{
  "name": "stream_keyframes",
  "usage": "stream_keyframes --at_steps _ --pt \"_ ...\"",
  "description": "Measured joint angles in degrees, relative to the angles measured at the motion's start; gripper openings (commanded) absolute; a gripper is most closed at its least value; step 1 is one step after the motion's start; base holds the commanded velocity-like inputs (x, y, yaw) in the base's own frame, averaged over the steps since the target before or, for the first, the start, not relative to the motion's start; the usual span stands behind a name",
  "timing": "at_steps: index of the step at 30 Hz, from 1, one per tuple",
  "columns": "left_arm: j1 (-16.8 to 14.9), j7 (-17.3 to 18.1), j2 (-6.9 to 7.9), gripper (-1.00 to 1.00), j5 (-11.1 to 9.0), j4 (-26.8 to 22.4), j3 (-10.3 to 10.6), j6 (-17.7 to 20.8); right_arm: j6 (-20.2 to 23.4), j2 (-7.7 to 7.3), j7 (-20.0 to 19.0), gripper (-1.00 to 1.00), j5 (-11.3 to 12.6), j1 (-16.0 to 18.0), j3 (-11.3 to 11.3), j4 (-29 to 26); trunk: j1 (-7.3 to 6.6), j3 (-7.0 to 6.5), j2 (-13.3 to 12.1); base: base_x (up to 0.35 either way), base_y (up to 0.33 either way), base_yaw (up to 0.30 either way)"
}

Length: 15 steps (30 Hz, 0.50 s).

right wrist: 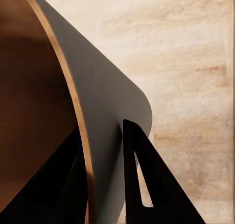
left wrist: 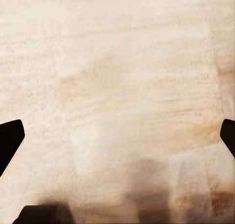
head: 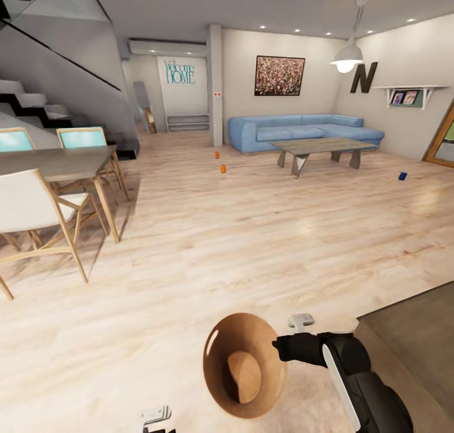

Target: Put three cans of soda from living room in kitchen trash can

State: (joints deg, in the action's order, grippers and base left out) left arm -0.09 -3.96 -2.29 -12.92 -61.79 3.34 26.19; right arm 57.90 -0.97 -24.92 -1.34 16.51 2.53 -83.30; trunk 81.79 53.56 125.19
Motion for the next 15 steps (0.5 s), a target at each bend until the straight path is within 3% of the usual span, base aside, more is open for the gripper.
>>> stream_keyframes --at_steps 15 --pt "0.0 -0.1 0.0 1.0 0.0 0.0 0.0 -0.1 0.0 0.0 0.0 -1.0 0.0 0.0 0.0 0.0 0.0 0.0 0.0 0.338 0.0 0.0"
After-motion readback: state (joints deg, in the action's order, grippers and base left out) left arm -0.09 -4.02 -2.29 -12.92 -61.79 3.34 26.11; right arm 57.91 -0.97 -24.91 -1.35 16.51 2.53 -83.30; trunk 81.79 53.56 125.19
